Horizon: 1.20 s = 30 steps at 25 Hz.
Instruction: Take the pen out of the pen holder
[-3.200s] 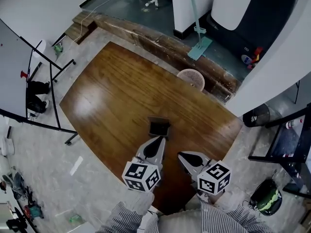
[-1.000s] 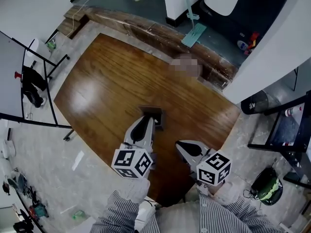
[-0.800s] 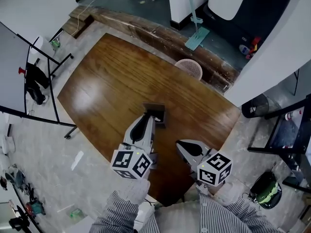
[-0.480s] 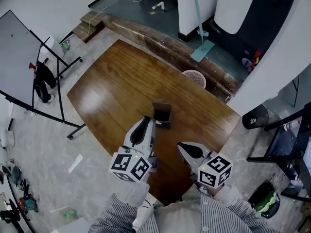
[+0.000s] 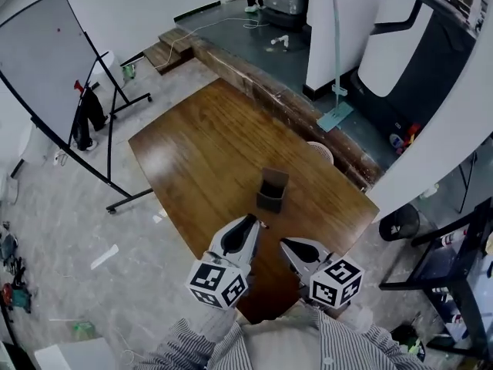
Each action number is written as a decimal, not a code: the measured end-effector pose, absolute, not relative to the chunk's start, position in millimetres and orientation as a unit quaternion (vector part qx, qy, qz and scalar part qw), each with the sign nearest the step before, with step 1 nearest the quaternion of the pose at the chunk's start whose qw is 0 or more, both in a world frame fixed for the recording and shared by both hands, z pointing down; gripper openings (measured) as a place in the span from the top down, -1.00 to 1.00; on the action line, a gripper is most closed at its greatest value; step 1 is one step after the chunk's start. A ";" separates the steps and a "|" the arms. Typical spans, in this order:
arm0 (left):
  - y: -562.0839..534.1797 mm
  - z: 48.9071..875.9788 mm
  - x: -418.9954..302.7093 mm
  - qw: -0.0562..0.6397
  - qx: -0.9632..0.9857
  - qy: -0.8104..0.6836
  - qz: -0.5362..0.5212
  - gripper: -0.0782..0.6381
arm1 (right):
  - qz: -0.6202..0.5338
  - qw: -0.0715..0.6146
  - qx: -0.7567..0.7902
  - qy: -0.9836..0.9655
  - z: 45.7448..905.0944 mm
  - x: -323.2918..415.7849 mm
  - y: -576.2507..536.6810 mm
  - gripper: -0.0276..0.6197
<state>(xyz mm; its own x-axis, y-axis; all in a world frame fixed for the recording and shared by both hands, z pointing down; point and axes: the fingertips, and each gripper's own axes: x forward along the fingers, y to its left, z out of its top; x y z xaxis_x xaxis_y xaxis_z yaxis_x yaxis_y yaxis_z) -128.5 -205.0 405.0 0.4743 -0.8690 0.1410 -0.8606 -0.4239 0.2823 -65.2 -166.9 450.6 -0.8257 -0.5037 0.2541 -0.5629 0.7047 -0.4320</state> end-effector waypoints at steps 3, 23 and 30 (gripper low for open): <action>-189.6 413.2 -129.9 0.172 0.842 -0.511 -0.011 0.62 | 0.247 0.062 0.279 -0.926 445.2 -74.4 -163.2 0.92; -138.8 457.4 -137.0 0.251 0.806 -0.535 -0.027 0.62 | 0.249 0.116 0.261 -0.925 467.7 -80.7 -145.0 0.92; -129.7 464.6 -137.3 0.269 0.800 -0.536 -0.028 0.62 | 0.242 0.145 0.243 -0.928 477.1 -85.6 -126.2 0.92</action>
<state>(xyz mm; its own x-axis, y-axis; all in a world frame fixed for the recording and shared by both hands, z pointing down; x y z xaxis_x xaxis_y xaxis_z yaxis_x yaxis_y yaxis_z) -137.3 -129.7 464.6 0.4245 -0.8719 0.2442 -0.8419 -0.2809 0.4607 -85.6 -126.2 477.1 -0.8396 -0.3812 0.3870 -0.5218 0.7640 -0.3794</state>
